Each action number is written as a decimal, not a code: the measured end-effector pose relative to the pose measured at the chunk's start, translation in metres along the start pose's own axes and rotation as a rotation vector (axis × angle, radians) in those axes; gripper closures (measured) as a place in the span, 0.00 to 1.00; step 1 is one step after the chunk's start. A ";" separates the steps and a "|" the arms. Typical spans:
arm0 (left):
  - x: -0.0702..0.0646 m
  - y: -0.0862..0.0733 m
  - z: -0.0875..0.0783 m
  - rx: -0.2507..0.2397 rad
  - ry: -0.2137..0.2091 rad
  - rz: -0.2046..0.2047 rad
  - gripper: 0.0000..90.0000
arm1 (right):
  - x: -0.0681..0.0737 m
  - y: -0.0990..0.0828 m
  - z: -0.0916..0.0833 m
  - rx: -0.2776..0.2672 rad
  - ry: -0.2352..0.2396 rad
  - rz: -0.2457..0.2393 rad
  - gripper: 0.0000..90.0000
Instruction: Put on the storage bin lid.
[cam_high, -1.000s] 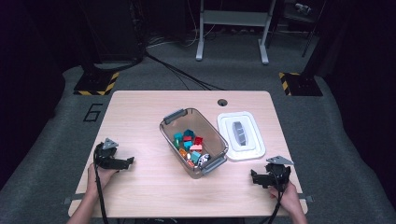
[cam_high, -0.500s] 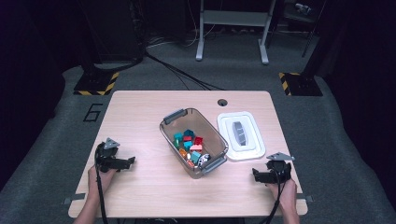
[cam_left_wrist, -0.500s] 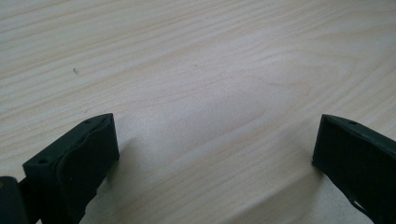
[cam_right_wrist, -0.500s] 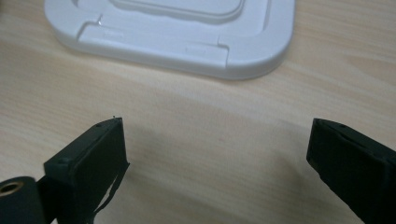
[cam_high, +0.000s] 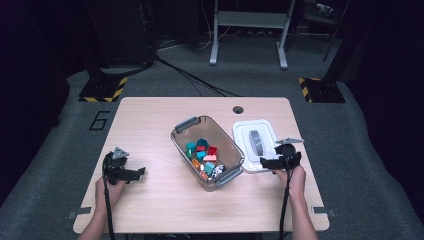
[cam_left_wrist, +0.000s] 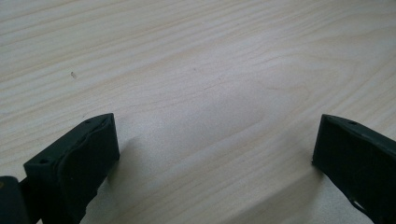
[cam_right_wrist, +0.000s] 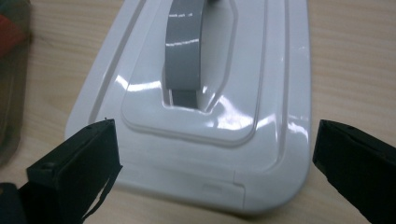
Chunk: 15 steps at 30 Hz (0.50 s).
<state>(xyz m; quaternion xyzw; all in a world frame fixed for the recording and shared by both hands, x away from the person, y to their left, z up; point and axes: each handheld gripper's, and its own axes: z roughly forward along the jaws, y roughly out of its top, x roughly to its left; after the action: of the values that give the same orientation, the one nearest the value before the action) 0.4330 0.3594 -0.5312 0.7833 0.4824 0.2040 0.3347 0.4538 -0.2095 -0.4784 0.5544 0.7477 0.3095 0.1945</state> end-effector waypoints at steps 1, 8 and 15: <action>0.000 0.000 0.000 0.002 0.000 0.001 0.00 | 0.002 0.005 0.000 -0.002 0.003 0.010 0.00; 0.000 0.000 0.000 0.002 0.000 0.002 0.01 | 0.005 0.028 0.011 -0.014 -0.012 0.017 0.07; 0.000 0.000 0.000 0.001 0.002 -0.001 0.01 | 0.007 0.040 0.031 0.002 -0.022 -0.008 0.28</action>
<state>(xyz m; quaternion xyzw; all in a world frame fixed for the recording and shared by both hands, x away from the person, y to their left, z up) 0.4325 0.3591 -0.5310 0.7831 0.4833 0.2043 0.3338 0.4996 -0.1873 -0.4733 0.5553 0.7479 0.3016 0.2033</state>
